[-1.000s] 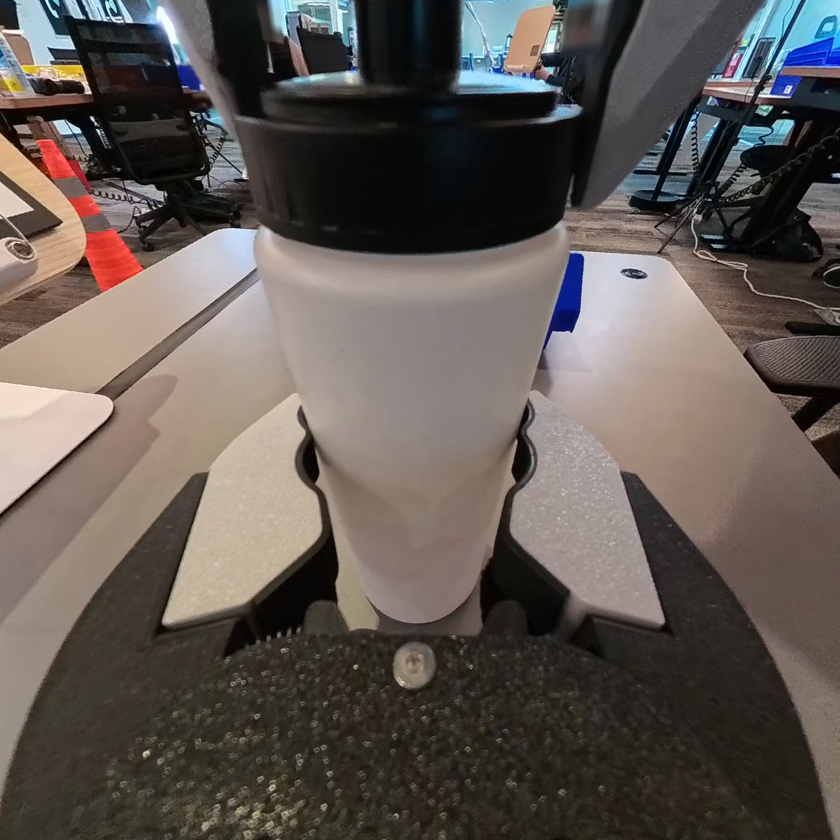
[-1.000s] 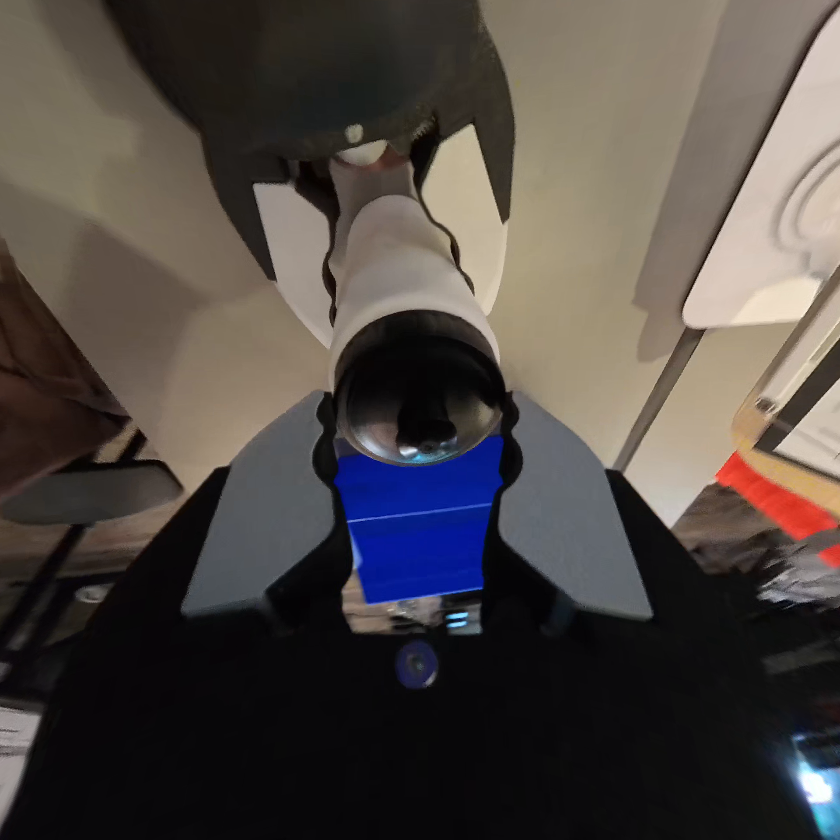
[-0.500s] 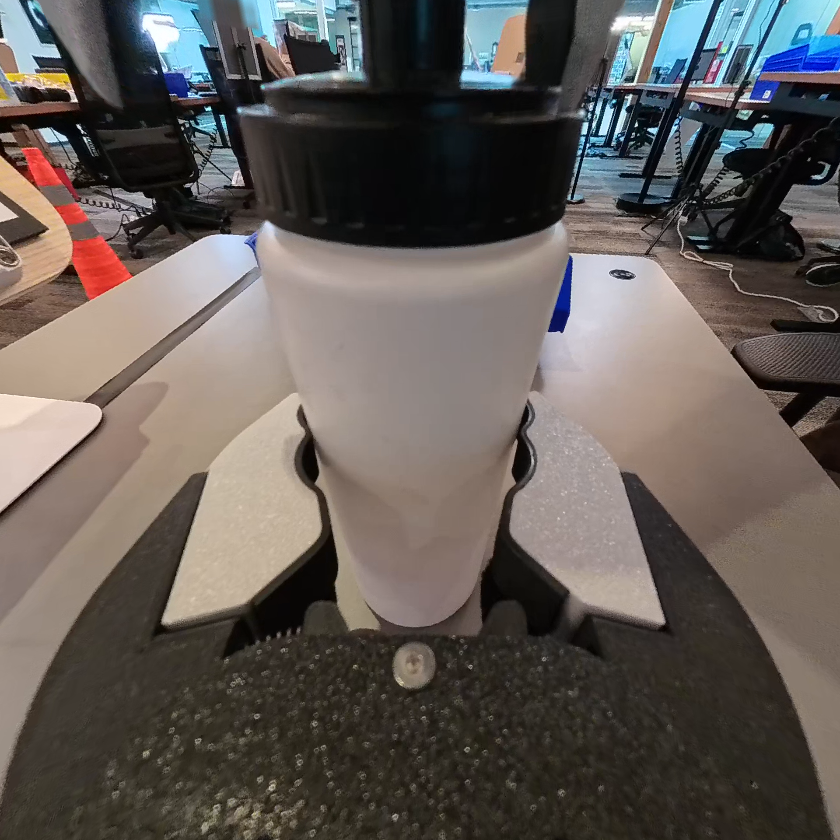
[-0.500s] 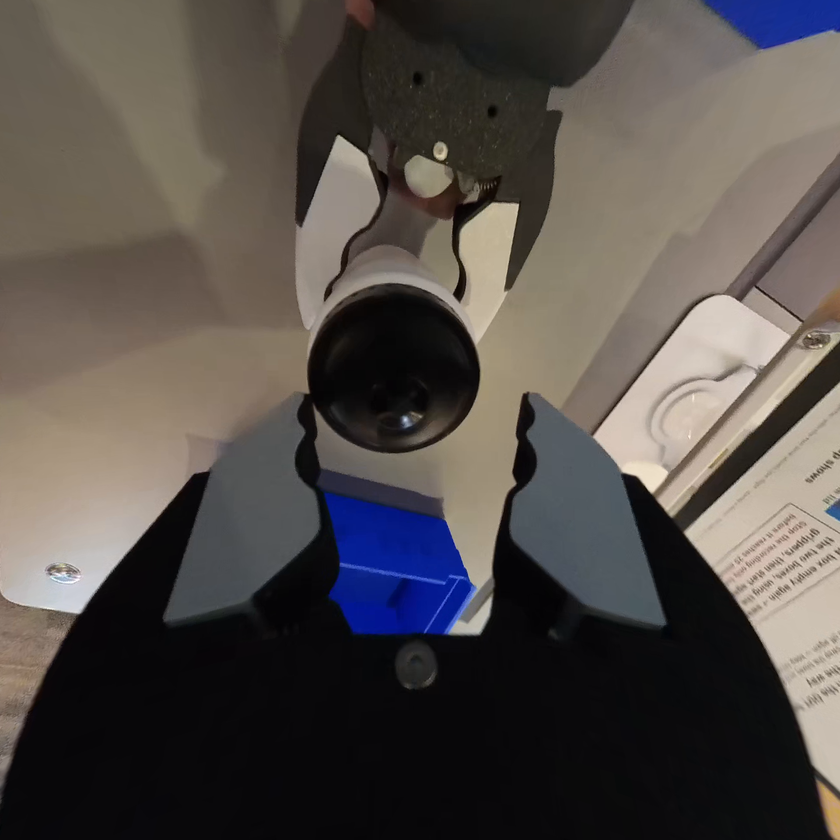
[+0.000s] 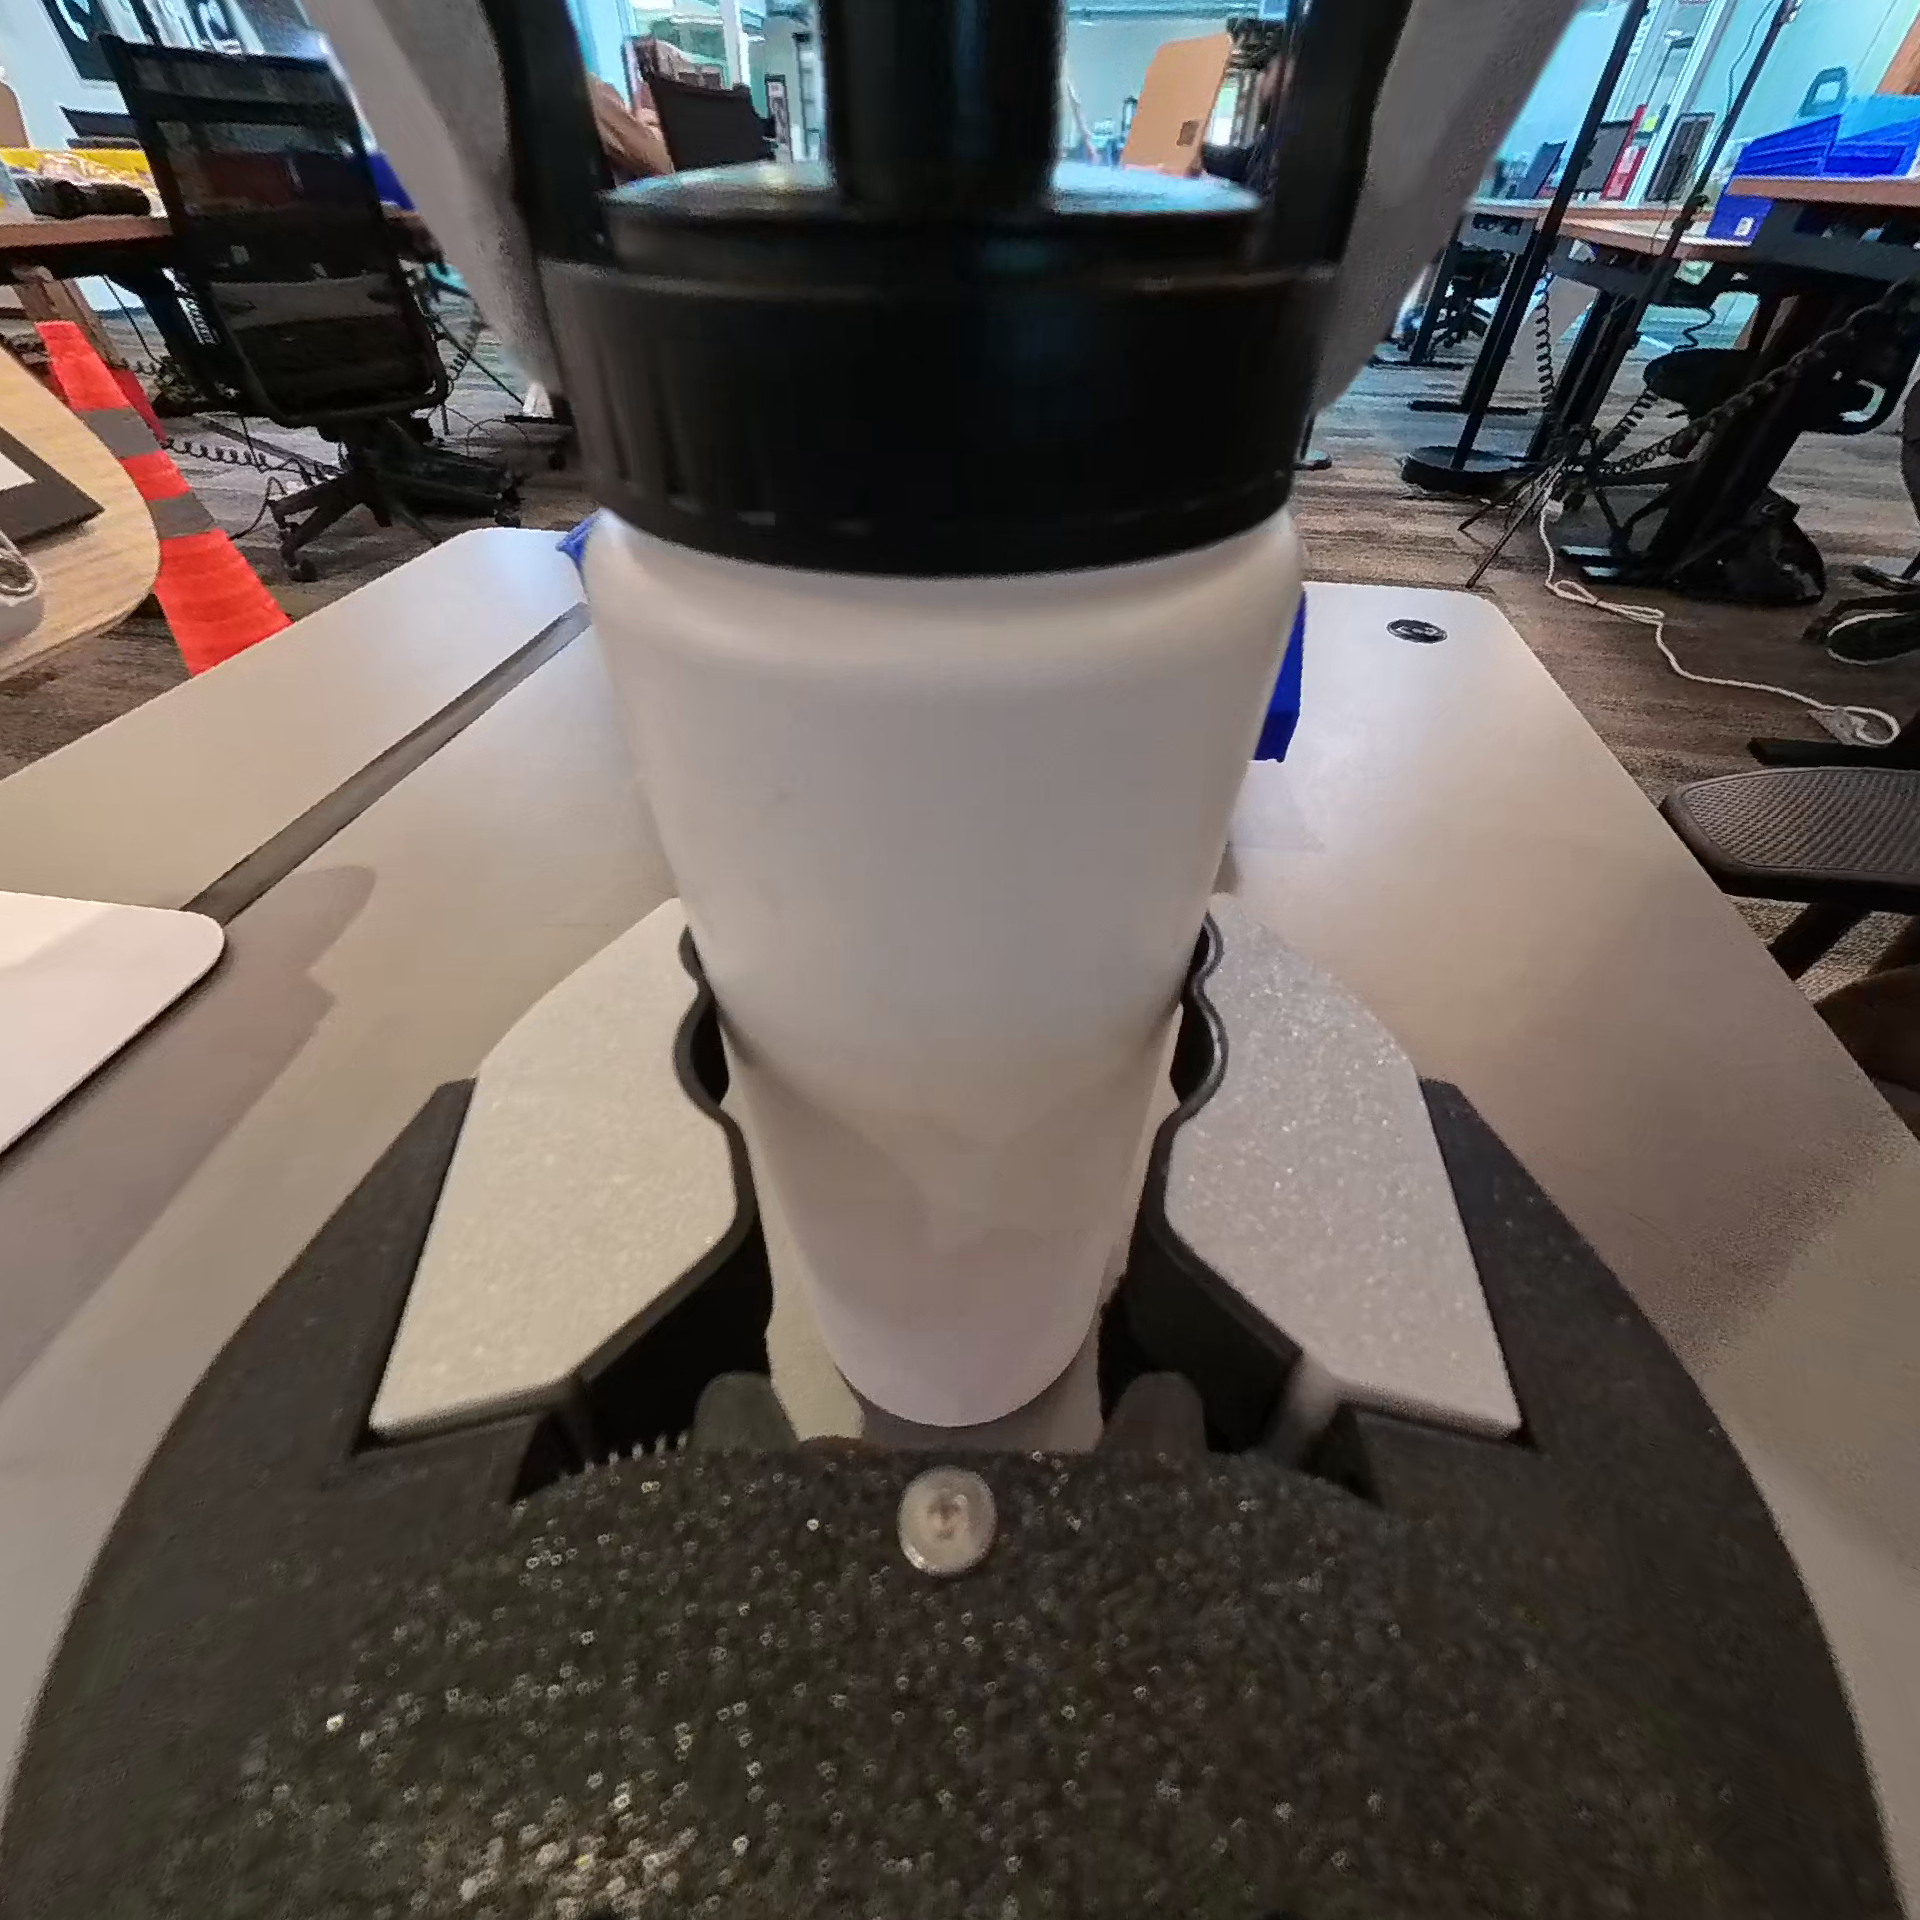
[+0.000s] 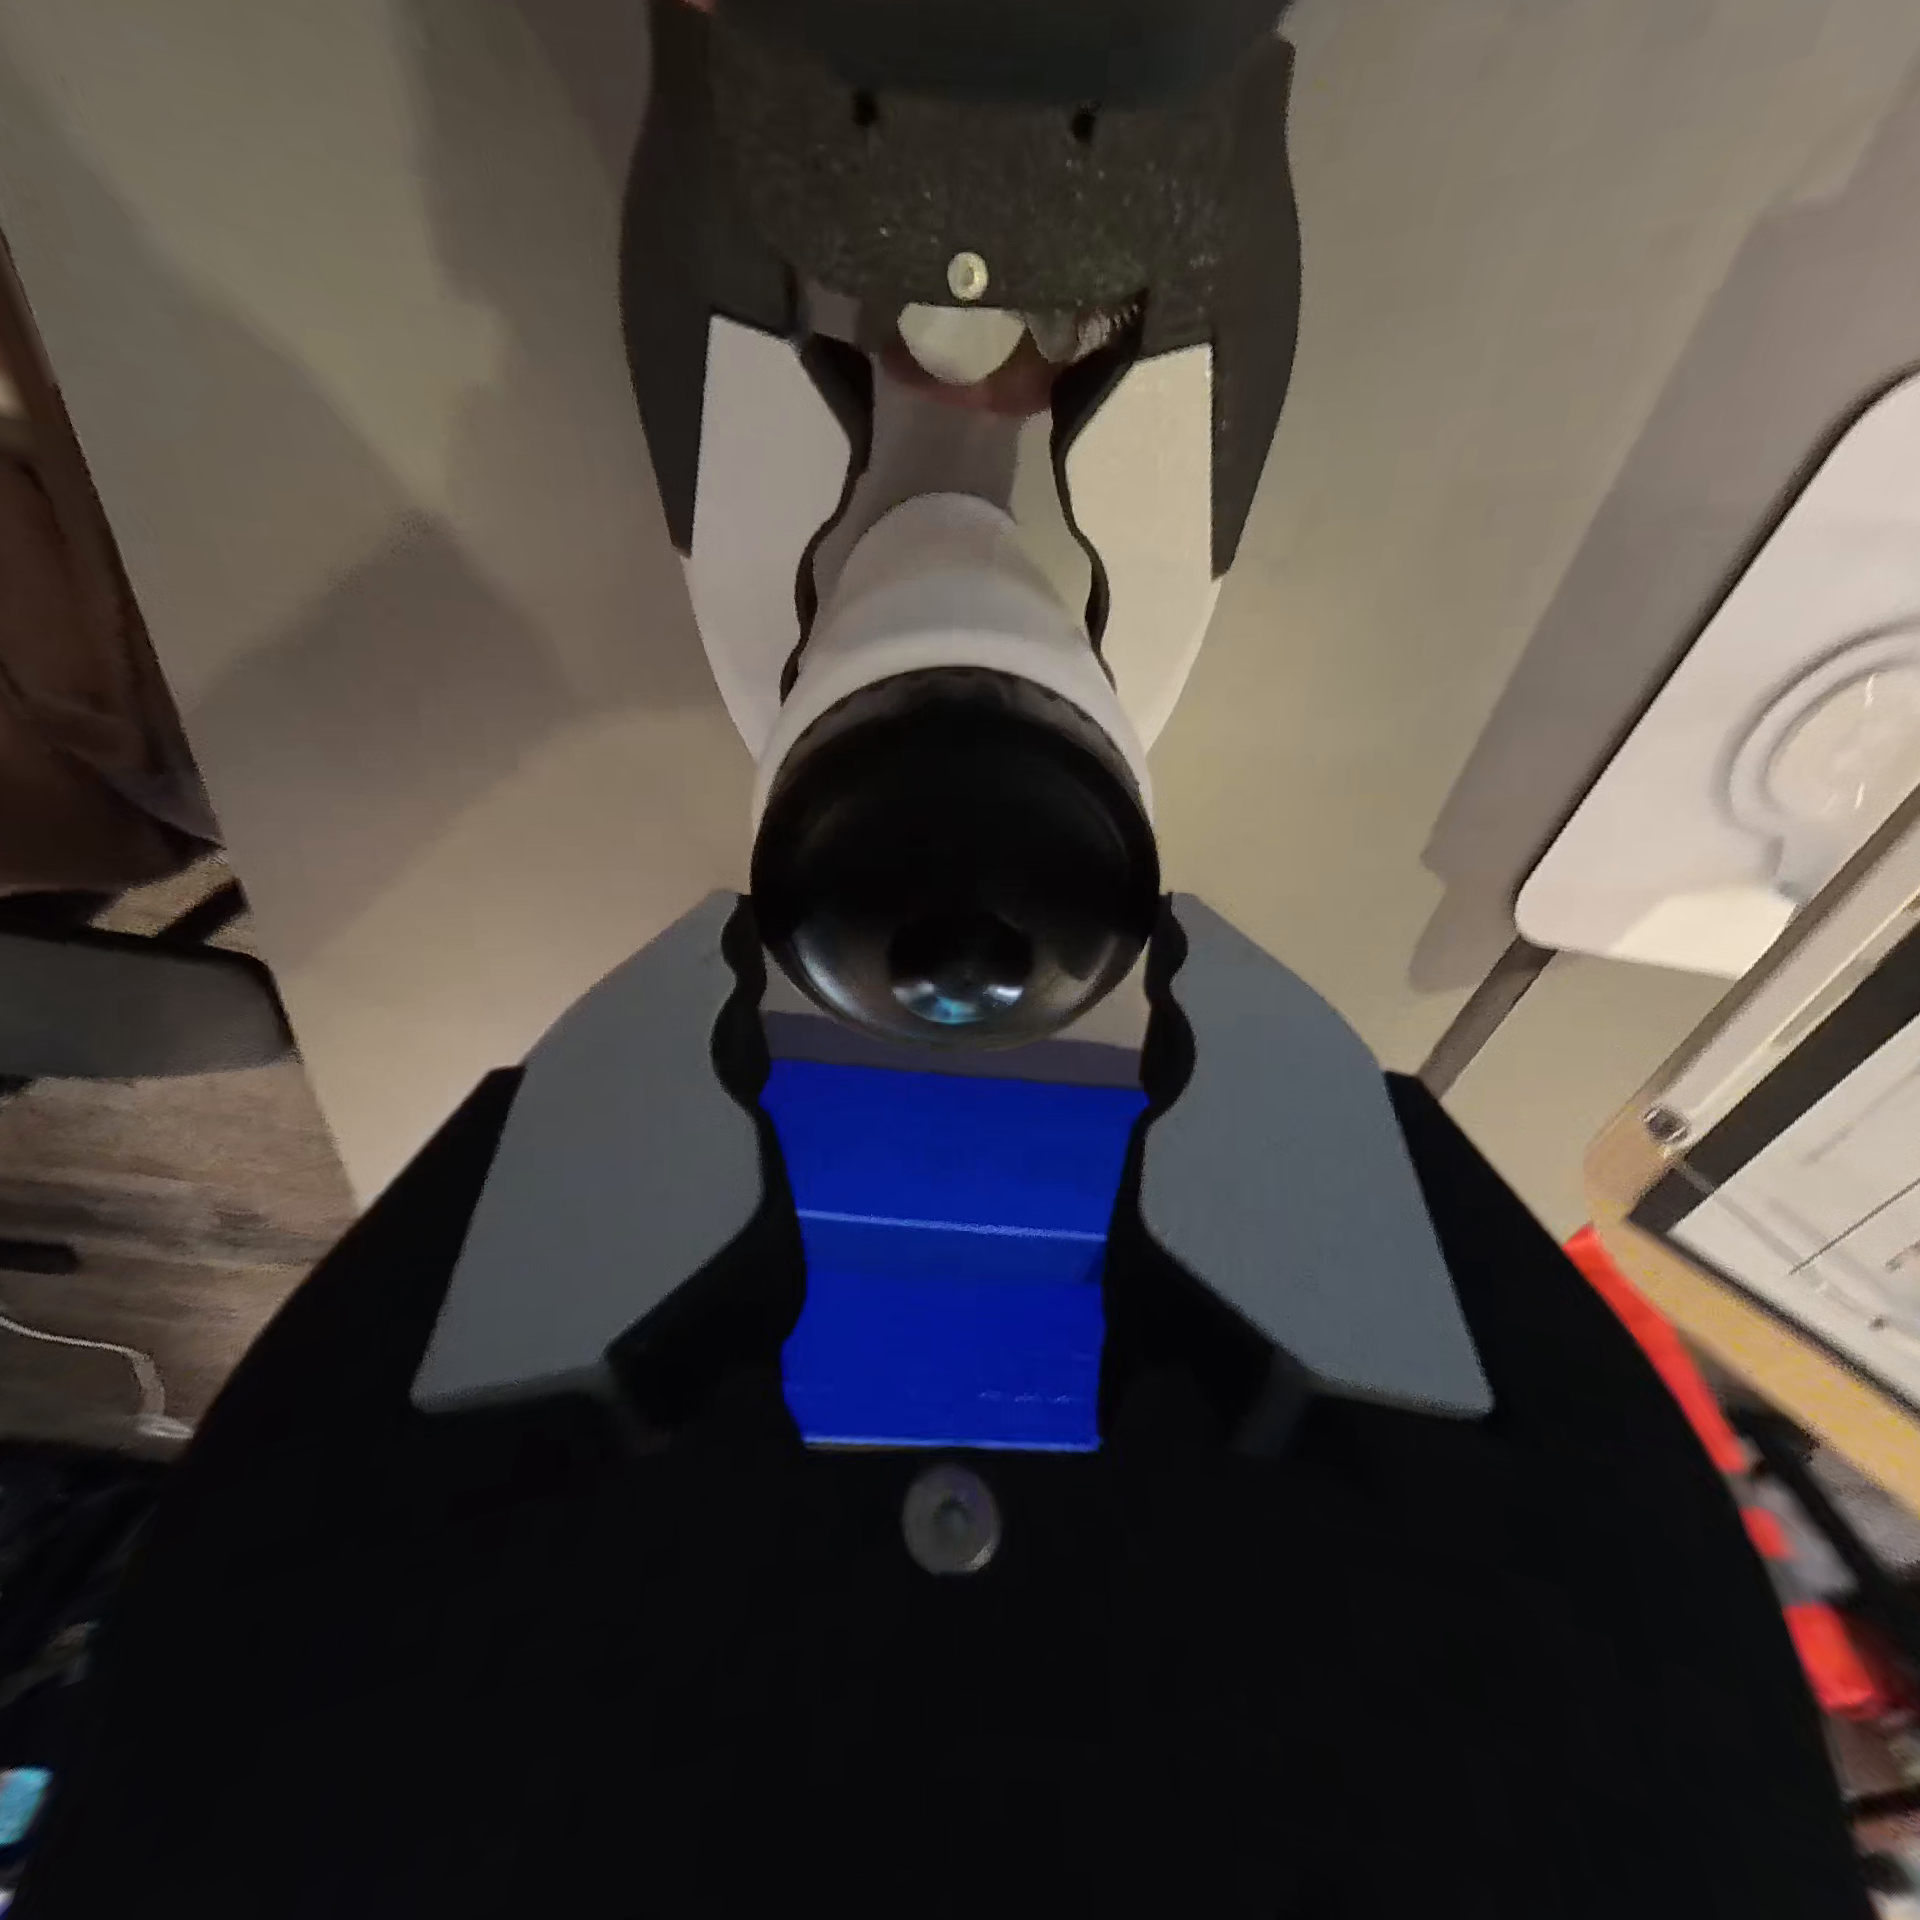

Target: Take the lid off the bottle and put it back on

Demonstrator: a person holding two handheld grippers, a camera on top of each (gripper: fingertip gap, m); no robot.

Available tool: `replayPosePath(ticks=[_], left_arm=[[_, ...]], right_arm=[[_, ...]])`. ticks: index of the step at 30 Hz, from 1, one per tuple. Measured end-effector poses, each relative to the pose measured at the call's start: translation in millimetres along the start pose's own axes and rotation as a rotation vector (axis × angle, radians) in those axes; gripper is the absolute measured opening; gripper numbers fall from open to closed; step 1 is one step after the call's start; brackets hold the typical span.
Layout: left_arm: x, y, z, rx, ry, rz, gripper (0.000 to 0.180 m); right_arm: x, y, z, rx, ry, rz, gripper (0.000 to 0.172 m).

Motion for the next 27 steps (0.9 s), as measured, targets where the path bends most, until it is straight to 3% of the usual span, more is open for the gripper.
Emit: replayPosePath(ticks=[7, 13, 16, 20, 22, 27], left_arm=[[1, 0, 0, -0.001, -0.005, 0.001, 0.084], [1, 0, 0, -0.002, -0.004, -0.001, 0.084], [1, 1, 0, 0.005, -0.005, -0.003, 0.084], [2, 2, 0, 0.008, -0.005, -0.001, 0.084], [1, 1, 0, 0.001, 0.001, 0.003, 0.084], [1, 2, 0, 0.006, 0.005, 0.011, 0.084]], right_arm=[[0, -3, -3, 0.347, -0.036, -0.016, 0.071], [0, -1, -7, 0.446, -0.059, -0.028, 0.071], [0, -1, -8, 0.352, -0.052, -0.013, 0.072], [0, -4, 3, -0.038, -0.021, 0.107, 0.093], [2, -6, 14, -0.237, -0.011, 0.176, 0.087], [1, 1, 19, -0.287, 0.128, 0.132, 0.084]])
Point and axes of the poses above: each gripper's, where its closed fingertips meet, x out along the fingers, z out of its underside, y = z × x across the jaws, the point moved 7 cm from there along -x, back along the fingers, and after that the axes turned 2 degrees about -z, right-handed, at the moved point
